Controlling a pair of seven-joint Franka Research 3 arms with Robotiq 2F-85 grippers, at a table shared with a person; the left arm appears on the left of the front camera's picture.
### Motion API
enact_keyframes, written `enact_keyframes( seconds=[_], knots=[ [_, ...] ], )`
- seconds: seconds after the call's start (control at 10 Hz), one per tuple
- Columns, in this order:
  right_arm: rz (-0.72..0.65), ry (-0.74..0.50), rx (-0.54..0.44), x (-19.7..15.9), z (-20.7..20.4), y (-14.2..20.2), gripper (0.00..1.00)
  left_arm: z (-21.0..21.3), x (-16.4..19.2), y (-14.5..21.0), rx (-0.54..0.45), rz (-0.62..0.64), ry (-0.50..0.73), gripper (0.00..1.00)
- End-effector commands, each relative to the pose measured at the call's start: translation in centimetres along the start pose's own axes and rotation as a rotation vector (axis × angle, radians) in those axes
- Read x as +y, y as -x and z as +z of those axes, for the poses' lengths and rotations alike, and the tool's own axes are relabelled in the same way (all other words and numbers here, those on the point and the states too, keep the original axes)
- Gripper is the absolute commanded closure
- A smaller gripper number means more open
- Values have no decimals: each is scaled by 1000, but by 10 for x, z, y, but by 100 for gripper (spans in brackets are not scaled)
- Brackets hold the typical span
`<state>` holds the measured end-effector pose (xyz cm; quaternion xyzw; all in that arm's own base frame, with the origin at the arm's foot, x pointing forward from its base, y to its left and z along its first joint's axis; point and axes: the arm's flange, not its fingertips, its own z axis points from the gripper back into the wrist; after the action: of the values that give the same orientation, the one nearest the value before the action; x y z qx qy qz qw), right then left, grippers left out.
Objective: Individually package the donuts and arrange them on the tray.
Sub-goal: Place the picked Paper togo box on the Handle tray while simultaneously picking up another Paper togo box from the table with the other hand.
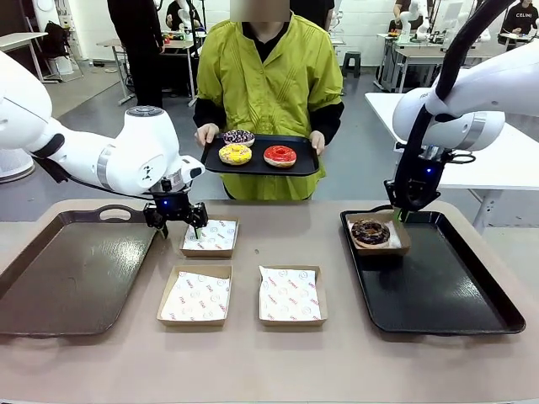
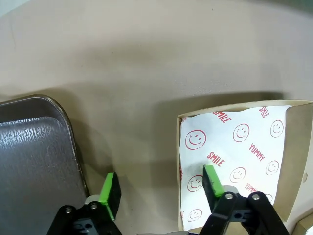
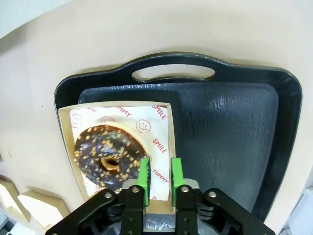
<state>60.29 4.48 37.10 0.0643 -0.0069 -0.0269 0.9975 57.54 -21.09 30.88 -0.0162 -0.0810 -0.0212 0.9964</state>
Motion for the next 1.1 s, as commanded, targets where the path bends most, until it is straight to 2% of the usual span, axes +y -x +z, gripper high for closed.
enact_keyframes(
  seconds=[0.0,0.1,0.2,1.0],
  knots=[
    [13,-36,-1,-1,0,-5,35,4,-5,-4,-12,9,23,100],
    [10,-36,-1,-1,0,-5,0,7,-6,-3,-17,9,23,63],
    [10,-35,0,0,0,-5,0,10,-7,-3,-22,9,23,100],
    [-1,-34,20,-1,0,-4,0,20,-7,-2,-17,62,0,100]
  ],
)
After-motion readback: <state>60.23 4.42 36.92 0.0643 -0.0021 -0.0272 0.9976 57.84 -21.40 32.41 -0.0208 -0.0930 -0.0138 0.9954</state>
